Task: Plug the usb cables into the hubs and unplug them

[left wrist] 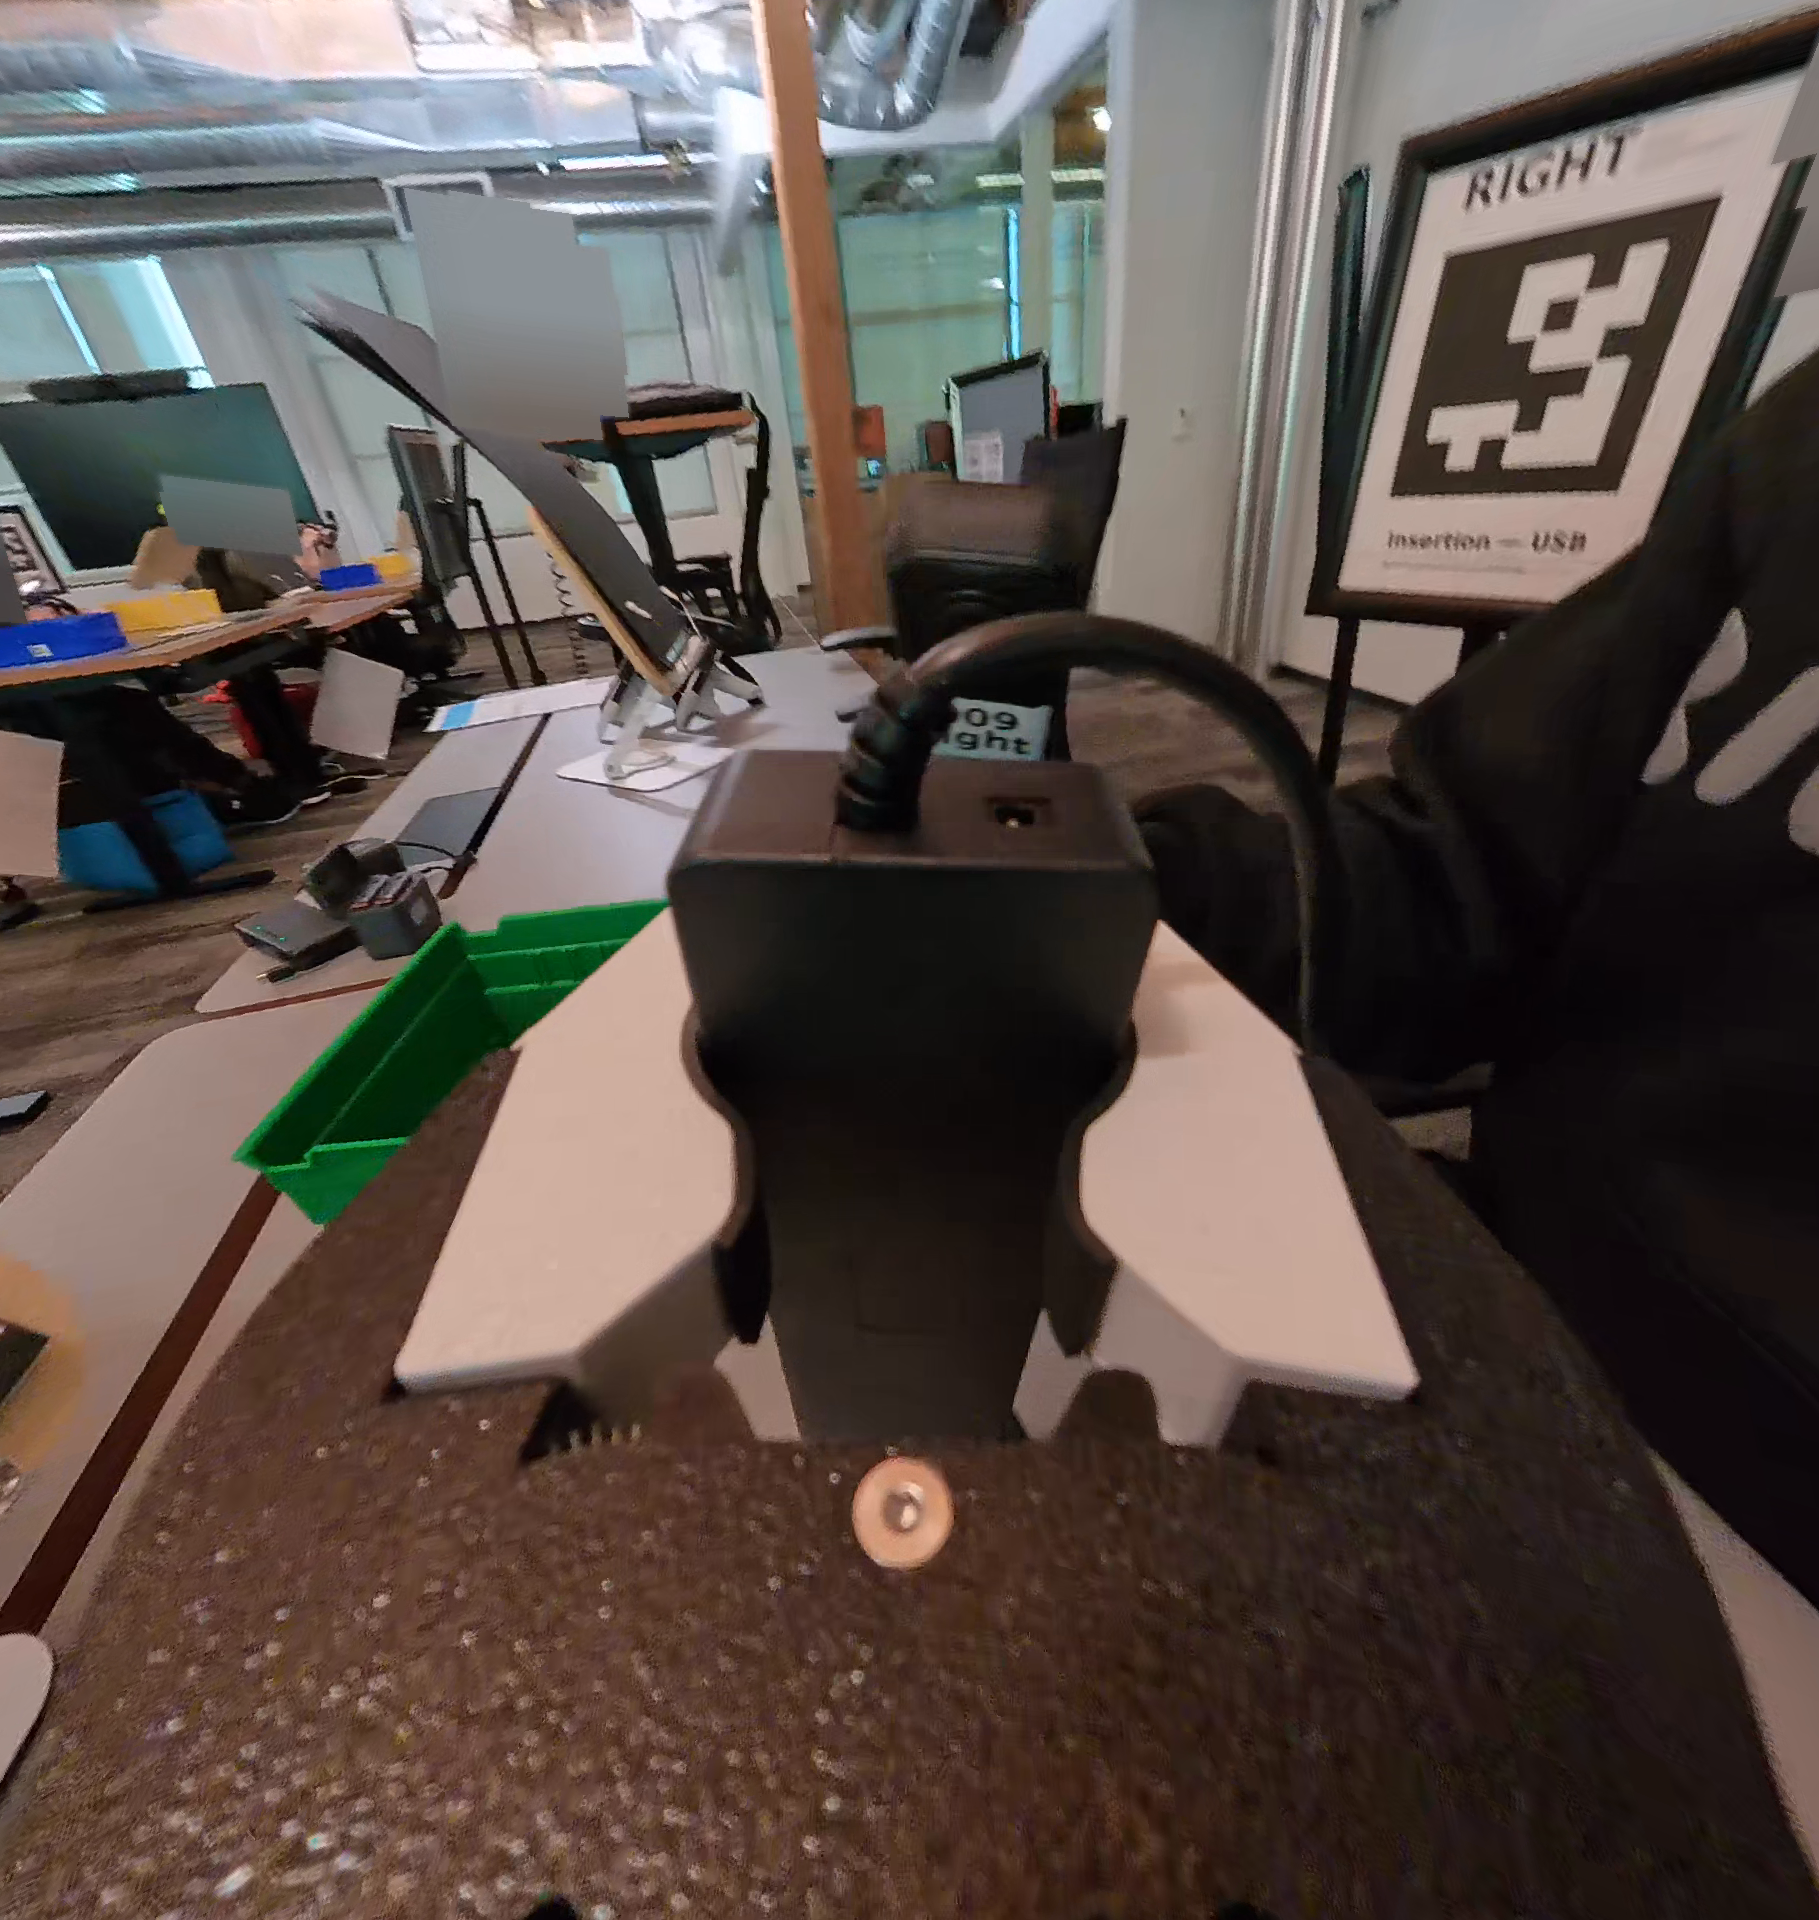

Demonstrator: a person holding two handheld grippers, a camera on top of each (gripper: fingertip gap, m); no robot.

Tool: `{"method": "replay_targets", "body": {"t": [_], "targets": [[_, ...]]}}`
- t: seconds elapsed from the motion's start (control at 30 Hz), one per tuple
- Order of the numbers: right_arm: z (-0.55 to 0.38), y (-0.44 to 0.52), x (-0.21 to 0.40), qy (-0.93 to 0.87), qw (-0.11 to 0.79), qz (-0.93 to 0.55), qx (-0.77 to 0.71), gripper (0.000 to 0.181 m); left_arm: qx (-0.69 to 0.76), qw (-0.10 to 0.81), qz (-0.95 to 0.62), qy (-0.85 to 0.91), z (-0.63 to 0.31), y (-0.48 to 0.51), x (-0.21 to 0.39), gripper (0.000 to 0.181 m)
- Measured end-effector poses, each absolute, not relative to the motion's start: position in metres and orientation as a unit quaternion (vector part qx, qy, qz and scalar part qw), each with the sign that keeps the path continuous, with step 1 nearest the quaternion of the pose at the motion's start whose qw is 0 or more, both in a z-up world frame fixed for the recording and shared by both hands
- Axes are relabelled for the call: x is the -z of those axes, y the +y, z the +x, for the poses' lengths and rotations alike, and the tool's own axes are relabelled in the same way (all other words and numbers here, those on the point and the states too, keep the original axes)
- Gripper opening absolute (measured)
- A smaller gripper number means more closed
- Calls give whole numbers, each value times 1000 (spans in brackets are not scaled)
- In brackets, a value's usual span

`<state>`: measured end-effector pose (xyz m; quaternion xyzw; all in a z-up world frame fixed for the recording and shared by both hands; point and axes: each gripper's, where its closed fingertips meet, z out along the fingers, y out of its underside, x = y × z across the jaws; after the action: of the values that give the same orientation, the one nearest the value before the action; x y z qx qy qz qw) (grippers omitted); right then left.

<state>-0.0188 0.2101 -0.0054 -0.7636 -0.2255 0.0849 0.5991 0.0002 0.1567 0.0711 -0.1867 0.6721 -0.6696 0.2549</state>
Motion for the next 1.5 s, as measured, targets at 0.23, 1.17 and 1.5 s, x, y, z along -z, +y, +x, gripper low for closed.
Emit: {"method": "replay_targets", "body": {"t": [0.23,1.17,1.5], "targets": [[-37,218,-1,-248,632,-729,-80,52,648,252,-171,698,-5,149,-62,61],[300,134,-115,-125,370,-837,385,52,603,417,-300,610,4,223,-90,90],[346,107,66,-194,67,-930,304,51,587,398,-301,637,15,211,-75,89]]}}
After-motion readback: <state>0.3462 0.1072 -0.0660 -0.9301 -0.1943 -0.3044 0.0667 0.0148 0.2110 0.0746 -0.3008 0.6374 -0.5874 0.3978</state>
